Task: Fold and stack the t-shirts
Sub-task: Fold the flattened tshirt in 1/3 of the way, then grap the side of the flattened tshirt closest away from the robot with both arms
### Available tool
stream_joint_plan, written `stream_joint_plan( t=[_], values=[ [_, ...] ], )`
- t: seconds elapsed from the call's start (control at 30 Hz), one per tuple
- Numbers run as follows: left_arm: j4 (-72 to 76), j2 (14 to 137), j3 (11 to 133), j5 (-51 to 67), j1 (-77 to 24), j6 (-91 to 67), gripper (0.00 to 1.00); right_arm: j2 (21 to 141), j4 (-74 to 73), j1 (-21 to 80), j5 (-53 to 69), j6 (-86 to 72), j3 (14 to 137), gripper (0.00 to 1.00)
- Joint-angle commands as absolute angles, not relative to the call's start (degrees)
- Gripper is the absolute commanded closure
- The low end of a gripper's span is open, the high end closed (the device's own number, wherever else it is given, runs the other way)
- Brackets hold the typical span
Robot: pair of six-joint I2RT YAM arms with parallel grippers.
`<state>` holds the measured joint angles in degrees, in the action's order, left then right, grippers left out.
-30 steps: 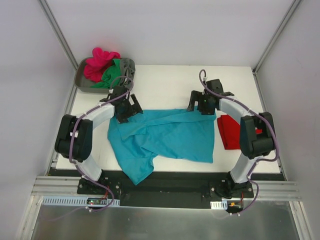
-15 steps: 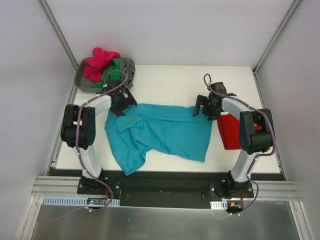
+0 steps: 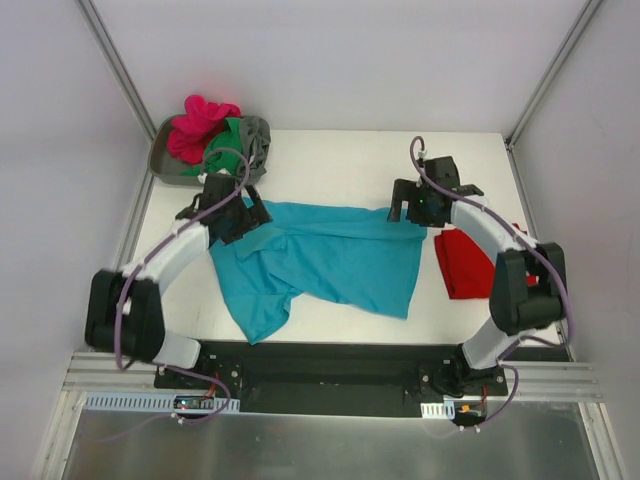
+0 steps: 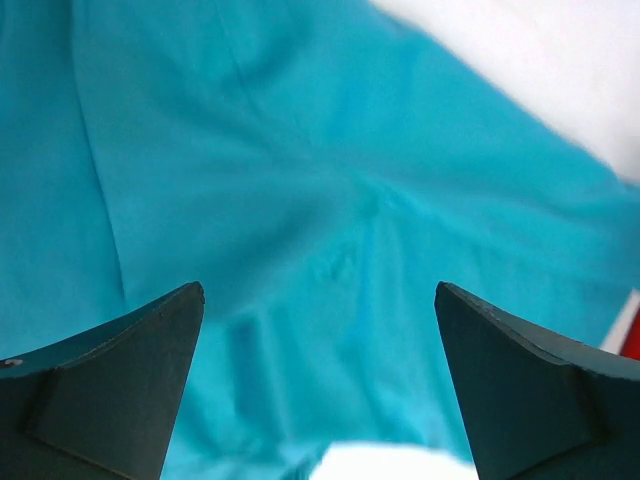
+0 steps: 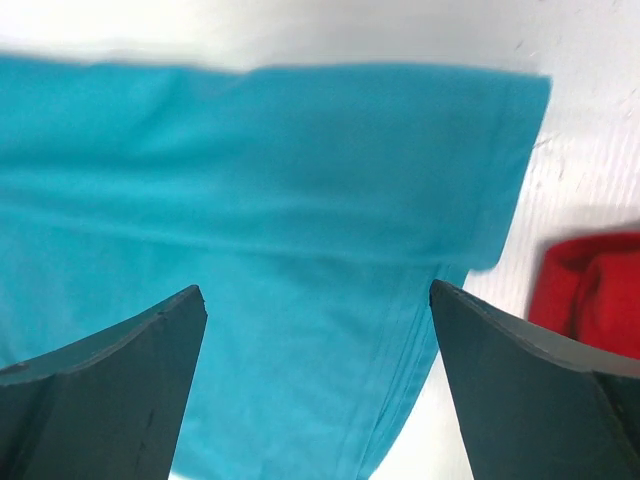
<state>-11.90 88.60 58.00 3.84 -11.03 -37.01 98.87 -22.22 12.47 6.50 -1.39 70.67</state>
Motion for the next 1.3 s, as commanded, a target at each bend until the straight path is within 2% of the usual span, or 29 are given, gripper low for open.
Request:
stream_joint_plan(
  t=[0.0,0.17,0.27,0.4,0.73,0.93,1.1,1.2,1.27],
  values=[
    [-16.4,71.0,45.5,0.4,-17.3,-43.5,0.01,85.3,-23.9,16.2,5.3,1.6,62.8,0.04],
    [-27.5,52.6,32.4,4.7,-20.8,-51.3,0.04,75.4,-24.0,17.6,8.6,-1.7,49.9,0.04],
    [-37.3,44.1,28.6,6.0,-22.9,-55.6,0.07,71.5,-22.7,17.7,9.3,-3.1,45.3,0.04],
    [-50.2,39.0,27.8,3.3,-25.0,-61.1,0.13,69.3,-21.7,17.8,8.4,-3.5,43.2,0.04],
    [-51.7,42.4,23.1,8.5,-27.8,-63.3,0.42,69.6,-23.6,17.7,8.7,-3.5,42.9,0.04],
    [-42.7,46.3,21.5,12.7,-28.5,-61.4,0.50,69.6,-25.4,18.3,8.6,-3.7,41.6,0.04],
    [-39.8,49.6,21.6,11.8,-28.7,-60.2,0.60,67.1,-27.3,18.8,8.2,-3.6,41.0,0.04],
    [-38.1,50.6,21.5,10.7,-28.8,-60.2,0.73,65.2,-30.5,20.5,8.3,-3.9,40.8,0.03],
    [-37.5,51.5,21.7,10.0,-28.8,-60.1,0.93,63.9,-34.3,22.0,7.9,-5.2,40.5,0.02]
  ],
)
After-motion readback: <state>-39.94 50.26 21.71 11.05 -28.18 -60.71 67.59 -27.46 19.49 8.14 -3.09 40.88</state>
